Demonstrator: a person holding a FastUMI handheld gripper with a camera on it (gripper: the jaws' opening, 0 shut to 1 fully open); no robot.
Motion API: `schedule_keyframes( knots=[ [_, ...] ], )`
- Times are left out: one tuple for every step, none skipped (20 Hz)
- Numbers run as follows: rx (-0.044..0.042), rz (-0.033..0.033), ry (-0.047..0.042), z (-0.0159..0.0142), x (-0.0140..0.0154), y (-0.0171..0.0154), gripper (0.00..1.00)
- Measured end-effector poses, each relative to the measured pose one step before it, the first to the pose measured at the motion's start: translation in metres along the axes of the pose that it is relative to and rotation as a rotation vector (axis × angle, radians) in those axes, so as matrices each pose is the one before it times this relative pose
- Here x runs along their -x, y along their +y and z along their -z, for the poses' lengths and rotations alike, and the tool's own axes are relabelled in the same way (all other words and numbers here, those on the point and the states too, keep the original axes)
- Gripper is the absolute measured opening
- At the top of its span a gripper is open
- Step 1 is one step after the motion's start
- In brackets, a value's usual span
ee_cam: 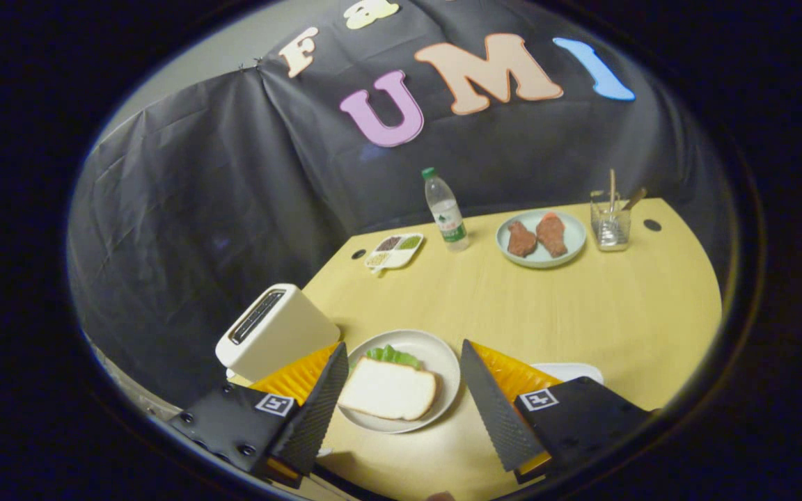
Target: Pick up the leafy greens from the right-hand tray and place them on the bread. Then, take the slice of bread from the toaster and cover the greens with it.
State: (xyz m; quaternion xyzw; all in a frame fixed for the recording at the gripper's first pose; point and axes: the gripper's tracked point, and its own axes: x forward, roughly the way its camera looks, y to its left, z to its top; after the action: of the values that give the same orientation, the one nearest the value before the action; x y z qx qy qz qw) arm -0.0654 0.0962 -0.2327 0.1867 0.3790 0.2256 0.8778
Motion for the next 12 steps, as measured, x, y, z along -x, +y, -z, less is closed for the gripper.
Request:
schedule_keyframes(
  knots=[
    [0.01592,0.01573,-0.03339,-0.01123,0.00765,-0.00172,1.0],
    [0.01789,0.01855,-0.03333,-0.01061,0.00816,-0.00295,1.0],
    [0.02124,0.02012,-0.03536,-0.01183,0.00765,-0.00372,1.0],
    [0.02395,0.02355,-0.04118,-0.01313,0.00736,-0.00374,1.0],
    [0.02808,0.03015,-0.04681,-0.01381,0.00609,-0.00649,1.0],
    [0.02498,0.03069,-0.04279,-0.01145,0.00628,-0.0067,1.0],
    [0.01822,0.02604,-0.03145,-0.0098,0.00567,-0.00511,1.0],
    [0.01223,0.02215,-0.02563,-0.0077,0.00529,-0.00238,1.0],
    [0.00939,0.01794,-0.02147,-0.00746,0.00439,-0.00308,1.0],
    [0.00945,0.0167,-0.02542,-0.00822,0.00512,-0.00387,1.0],
    [0.01231,0.01447,-0.02258,-0.00727,0.00462,-0.00302,1.0],
    [0.01319,0.01508,-0.02045,-0.00571,0.00201,-0.00341,1.0]
  ],
)
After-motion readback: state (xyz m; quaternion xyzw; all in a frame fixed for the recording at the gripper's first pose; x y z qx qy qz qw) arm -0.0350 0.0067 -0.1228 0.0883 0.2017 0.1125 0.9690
